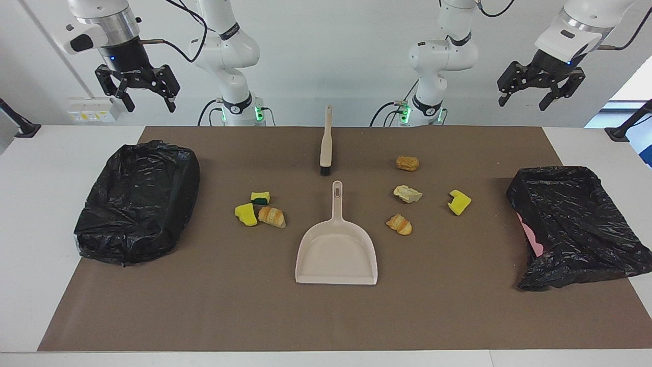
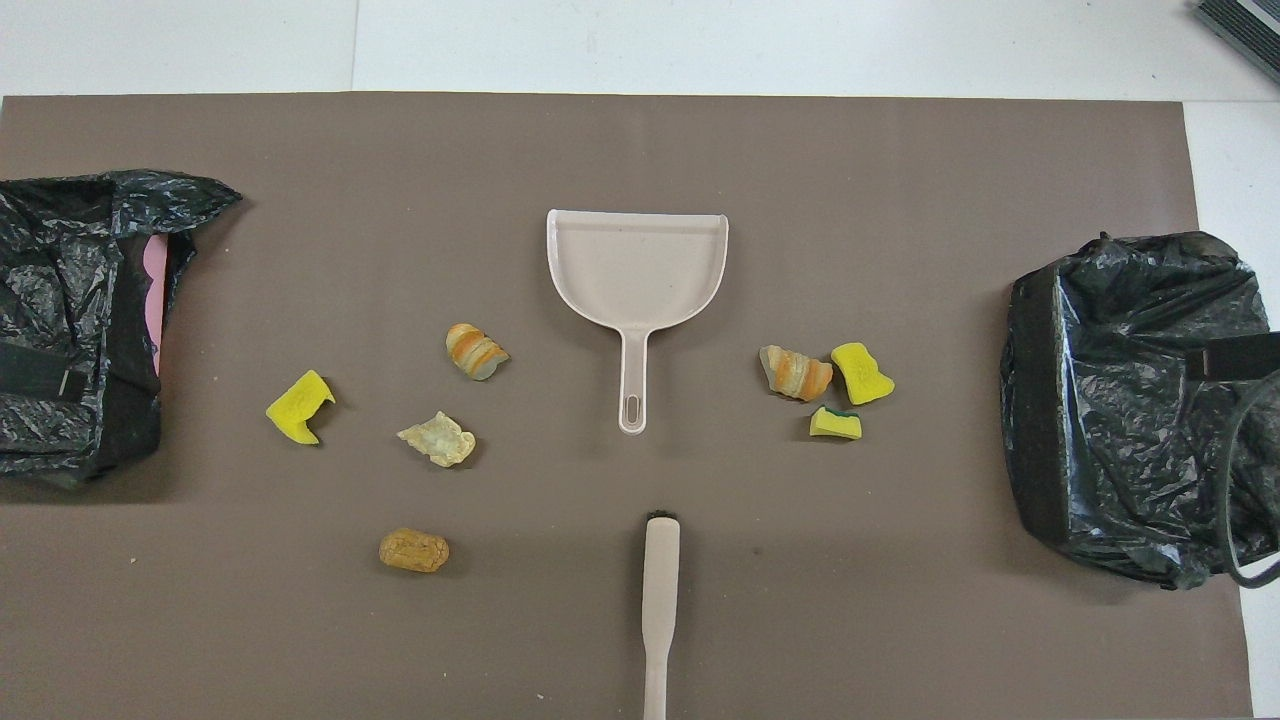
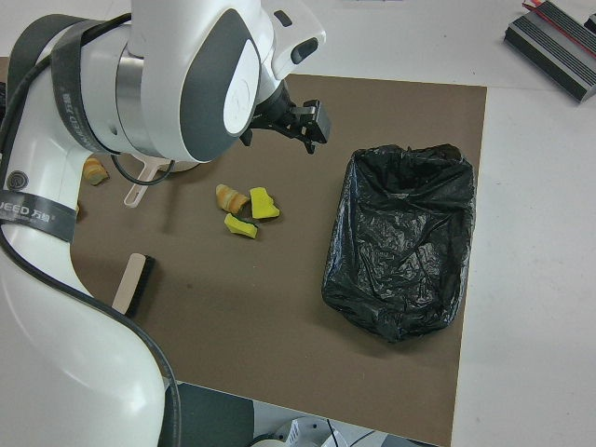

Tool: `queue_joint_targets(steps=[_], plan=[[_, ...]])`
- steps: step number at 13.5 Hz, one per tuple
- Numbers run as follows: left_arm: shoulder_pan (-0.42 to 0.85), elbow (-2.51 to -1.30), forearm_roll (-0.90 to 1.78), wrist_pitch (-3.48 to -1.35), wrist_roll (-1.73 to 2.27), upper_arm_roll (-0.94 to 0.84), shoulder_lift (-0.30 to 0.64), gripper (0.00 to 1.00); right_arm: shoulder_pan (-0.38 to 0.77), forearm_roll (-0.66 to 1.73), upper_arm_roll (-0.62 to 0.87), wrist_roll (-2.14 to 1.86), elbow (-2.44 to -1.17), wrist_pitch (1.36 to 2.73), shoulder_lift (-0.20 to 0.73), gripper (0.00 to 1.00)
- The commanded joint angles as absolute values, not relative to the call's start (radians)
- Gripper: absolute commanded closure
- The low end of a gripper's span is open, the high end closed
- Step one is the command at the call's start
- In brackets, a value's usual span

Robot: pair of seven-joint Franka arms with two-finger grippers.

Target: Sweep and dump trash in bin

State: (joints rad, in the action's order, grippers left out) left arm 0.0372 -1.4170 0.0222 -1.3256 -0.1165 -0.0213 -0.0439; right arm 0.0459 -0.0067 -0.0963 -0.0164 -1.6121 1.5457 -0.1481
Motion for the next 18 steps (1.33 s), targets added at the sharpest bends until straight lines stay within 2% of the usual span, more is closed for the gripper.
queue_joint_targets(steps=[1,10,13,18], plan=[[0.054,-1.437,0.017,-1.33,-0.11,-0.015,-0.066,0.0,0.035,-0.005,-0.086,-0.029,-1.631,1.531,-0.169,0.0],[0.054,-1.439,0.021,-1.325,-0.11,-0.041,-0.066,0.0,0.04,0.003,-0.061,-0.014,-1.673,1.523,-0.17,0.0],[0.054,-1.474,0.023,-1.331,-0.109,-0.086,-0.09,0.0,0.038,0.029,0.03,0.084,-1.738,1.67,-0.129,0.0],[0.054,-1.633,0.08,-1.374,-0.065,-0.182,-0.201,0.0,0.038,0.035,0.172,0.28,-1.73,1.84,0.03,0.0]])
